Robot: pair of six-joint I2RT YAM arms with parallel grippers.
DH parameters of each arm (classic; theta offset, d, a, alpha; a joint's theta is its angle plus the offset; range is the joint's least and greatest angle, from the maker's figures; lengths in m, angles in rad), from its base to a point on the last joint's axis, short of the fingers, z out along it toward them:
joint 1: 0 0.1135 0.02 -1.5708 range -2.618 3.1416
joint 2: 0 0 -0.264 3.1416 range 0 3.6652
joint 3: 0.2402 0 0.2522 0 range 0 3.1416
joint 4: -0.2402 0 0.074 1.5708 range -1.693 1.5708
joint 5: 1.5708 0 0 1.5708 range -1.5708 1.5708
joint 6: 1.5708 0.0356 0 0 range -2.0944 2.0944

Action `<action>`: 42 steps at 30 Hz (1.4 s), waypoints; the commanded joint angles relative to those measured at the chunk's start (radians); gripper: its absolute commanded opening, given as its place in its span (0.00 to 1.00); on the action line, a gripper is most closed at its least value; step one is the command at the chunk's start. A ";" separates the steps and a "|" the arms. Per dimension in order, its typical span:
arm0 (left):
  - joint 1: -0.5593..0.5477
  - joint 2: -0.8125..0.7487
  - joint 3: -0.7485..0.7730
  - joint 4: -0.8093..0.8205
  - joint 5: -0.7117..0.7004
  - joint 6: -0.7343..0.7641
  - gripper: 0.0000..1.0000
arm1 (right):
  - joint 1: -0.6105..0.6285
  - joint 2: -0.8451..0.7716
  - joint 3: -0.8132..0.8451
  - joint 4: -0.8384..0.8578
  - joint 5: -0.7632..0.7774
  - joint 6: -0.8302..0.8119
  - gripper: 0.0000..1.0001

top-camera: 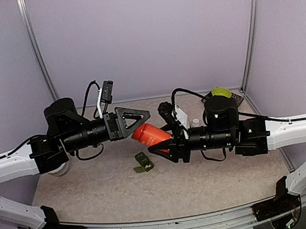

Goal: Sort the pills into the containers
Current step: Screw the lid of the pill bottle onto the pill bottle, then pass from the right arm to the left

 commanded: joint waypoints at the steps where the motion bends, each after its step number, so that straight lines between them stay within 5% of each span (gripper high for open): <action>1: -0.003 -0.029 0.038 -0.068 -0.053 -0.055 0.99 | 0.006 -0.090 -0.018 -0.008 0.106 -0.060 0.00; 18: 0.000 0.023 0.048 -0.055 0.017 -0.106 0.82 | 0.007 -0.101 -0.031 -0.005 0.171 -0.097 0.00; 25: 0.001 0.036 0.050 -0.037 0.030 -0.110 0.67 | 0.007 -0.092 -0.031 -0.007 0.179 -0.102 0.00; 36: 0.018 0.023 0.045 -0.024 0.021 -0.114 0.80 | 0.007 -0.109 -0.048 -0.008 0.175 -0.104 0.00; 42: 0.021 0.035 0.050 -0.016 0.046 -0.117 0.69 | 0.007 -0.115 -0.048 -0.011 0.186 -0.104 0.00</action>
